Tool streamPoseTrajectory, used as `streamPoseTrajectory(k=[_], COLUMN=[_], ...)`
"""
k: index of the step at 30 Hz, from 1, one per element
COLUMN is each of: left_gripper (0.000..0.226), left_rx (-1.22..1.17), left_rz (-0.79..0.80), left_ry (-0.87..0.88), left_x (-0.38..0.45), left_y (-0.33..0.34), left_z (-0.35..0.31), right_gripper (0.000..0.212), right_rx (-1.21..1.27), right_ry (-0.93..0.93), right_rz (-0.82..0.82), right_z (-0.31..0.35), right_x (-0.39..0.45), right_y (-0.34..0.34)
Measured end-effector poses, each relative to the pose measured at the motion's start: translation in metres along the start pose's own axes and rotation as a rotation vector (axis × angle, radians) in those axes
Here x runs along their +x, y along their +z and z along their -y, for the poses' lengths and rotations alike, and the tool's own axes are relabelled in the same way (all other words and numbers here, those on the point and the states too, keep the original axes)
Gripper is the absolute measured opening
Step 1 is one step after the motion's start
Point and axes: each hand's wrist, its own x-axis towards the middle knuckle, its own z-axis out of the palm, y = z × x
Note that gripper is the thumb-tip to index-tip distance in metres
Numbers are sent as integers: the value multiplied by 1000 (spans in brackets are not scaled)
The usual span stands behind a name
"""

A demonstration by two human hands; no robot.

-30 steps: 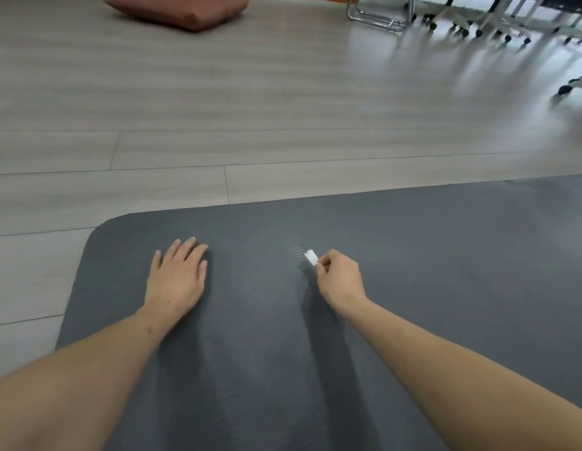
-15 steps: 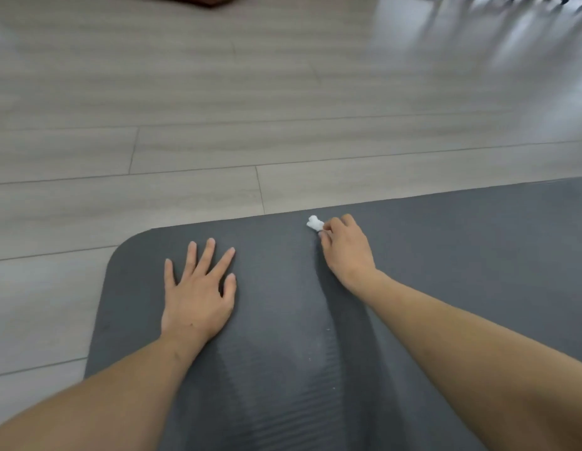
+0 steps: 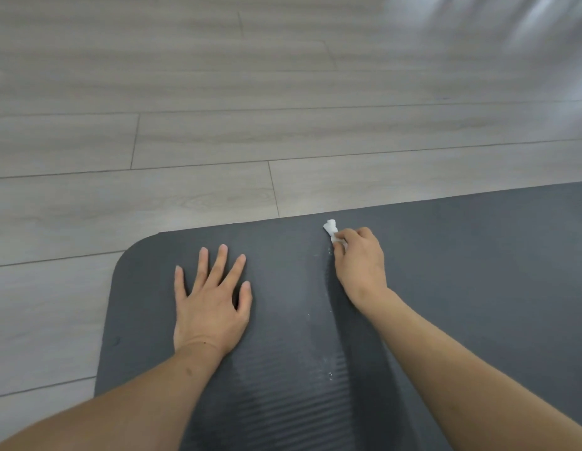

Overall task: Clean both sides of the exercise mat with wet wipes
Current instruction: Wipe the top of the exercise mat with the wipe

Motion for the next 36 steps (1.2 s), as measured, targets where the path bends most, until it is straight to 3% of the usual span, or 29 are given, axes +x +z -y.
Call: streamPoseTrajectory(k=[6, 10, 12, 14, 17, 20, 22, 25, 27, 29, 32, 34, 36], left_gripper=[69, 67, 67, 66, 65, 64, 64, 63, 62, 62, 61, 61, 61], left_rx=[7, 14, 18, 27, 45, 48, 52, 55, 47, 52, 64, 65, 69], left_rz=[-29, -38, -45, -55, -65, -64, -74, -78, -98, -104, -115, -112, -120], left_ry=[-4, 4, 7, 8, 3, 3, 3, 5, 12, 13, 9, 13, 18], left_x=[-1, 1, 0, 0, 1, 2, 1, 1, 1, 1, 2, 2, 2], left_y=[4, 6, 8, 9, 11, 13, 13, 13, 14, 15, 17, 18, 18], left_z=[0, 1, 2, 3, 2, 3, 4, 5, 5, 6, 5, 5, 6], right_gripper=[16, 4, 5, 10, 21, 24, 23, 15, 11, 8, 22, 25, 26], right_rx=[-8, -8, -21, -94, -199, -213, -181, -102, -77, -148, -237, -255, -253], right_ry=[68, -162, -255, -171, 161, 269, 184, -162, -303, -203, 173, 249, 210], right_rz=[-46, 45, 77, 55, -35, -103, -29, 176, 138, 63, -38, -111, -71], right_z=[28, 78, 71, 34, -42, -41, 12, 91, 76, 24, -54, -53, -5], right_x=[6, -4, 4, 28, 65, 71, 56, 11, 16, 48, 87, 88, 70], right_y=[14, 42, 40, 14, -35, -34, -4, 37, 37, 9, -43, -44, -18])
